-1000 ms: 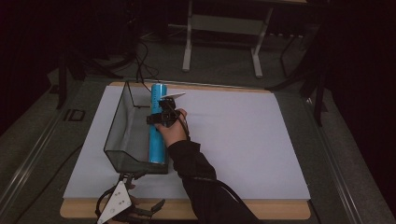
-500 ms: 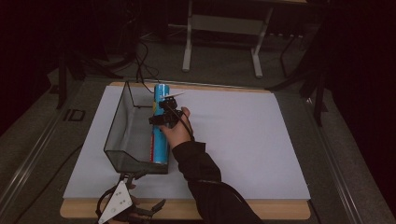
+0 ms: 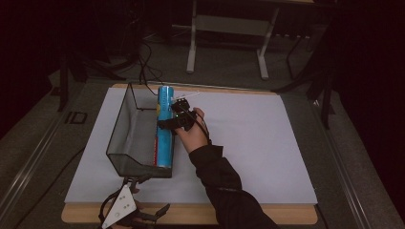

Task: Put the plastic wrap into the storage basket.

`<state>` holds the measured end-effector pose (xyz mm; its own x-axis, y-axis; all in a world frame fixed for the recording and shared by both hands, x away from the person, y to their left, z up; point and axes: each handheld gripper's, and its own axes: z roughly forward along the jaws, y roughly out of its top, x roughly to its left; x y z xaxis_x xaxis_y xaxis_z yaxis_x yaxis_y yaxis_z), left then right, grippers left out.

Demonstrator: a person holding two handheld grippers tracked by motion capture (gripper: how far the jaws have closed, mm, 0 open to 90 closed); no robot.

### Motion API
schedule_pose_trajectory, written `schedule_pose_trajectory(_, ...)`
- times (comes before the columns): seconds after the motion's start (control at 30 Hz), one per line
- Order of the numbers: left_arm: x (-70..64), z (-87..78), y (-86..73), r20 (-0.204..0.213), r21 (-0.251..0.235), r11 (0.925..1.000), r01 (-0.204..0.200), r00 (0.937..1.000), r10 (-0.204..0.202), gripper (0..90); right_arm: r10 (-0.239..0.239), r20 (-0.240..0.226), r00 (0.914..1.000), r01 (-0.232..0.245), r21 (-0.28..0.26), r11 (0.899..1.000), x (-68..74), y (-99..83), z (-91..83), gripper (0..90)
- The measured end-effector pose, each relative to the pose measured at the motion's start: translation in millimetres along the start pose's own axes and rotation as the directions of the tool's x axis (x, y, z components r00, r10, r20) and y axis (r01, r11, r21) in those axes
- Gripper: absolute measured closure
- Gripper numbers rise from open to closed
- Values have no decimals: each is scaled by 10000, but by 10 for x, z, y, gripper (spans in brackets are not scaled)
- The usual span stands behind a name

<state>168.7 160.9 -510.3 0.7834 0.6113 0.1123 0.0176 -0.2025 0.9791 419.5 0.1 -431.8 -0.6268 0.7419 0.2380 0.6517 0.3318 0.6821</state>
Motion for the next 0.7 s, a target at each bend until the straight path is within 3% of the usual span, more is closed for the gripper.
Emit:
schedule_pose_trajectory(0.13,-2,6,-3,7,42,10000,8,10000,-8,8,-246,-251,9994,243,-119,9996,-56,-31,-127,132)
schedule_pose_trajectory(0.27,-2,16,-6,15,39,10000,22,10000,-22,8,-622,-5,9981,622,-250,9978,-131,-104,-285,134)
schedule_pose_trajectory(0.5,3,35,-11,39,79,10000,24,10000,-24,8,-665,-51,9978,661,-495,9966,-250,-203,-473,140)
schedule_pose_trajectory(0.7,-4,35,-11,21,51,10000,14,10000,-14,8,-1048,441,9935,1071,-532,9928,-339,-328,-662,148)
